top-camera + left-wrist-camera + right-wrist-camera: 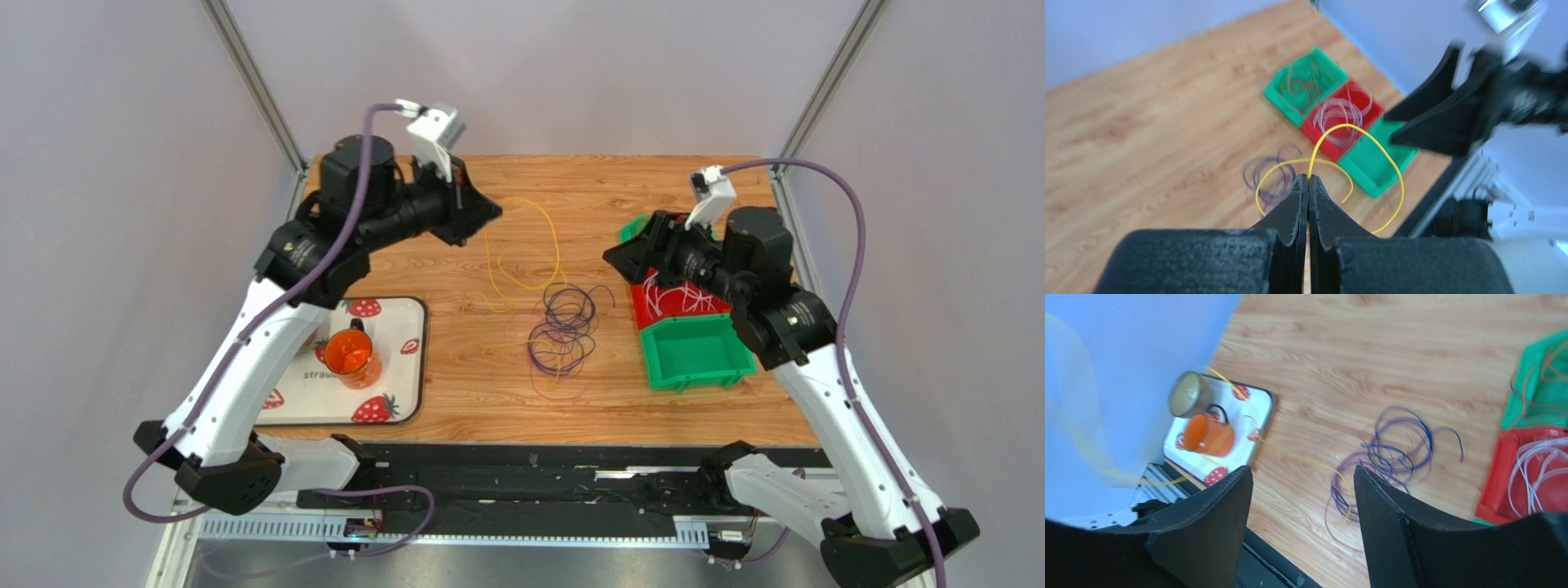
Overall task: Untangle the cables
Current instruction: Place the cable in the bin.
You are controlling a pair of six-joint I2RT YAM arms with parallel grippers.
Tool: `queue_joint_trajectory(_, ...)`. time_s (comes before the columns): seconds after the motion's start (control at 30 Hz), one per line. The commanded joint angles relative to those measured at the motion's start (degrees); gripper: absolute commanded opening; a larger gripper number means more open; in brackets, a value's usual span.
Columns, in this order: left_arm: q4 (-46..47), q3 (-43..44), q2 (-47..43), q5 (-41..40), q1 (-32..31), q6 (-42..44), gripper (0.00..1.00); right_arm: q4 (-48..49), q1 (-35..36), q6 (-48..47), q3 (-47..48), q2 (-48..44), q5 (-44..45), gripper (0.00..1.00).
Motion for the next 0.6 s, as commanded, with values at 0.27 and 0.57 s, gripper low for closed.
queue_joint_trajectory(0.27, 3.38, -10.88, 0.50, 19.25, -0.24, 4.52, 0.00, 16.40, 0.31, -0.23, 1.71, -2.90, -19.66, 0.70)
queue_joint_trajectory(0.57, 5.14, -12.02, 1.74, 26.46, -0.33, 4.25, 0.00, 21.14, 0.31, 1.17, 2.68, 3.96, -30.65, 0.69)
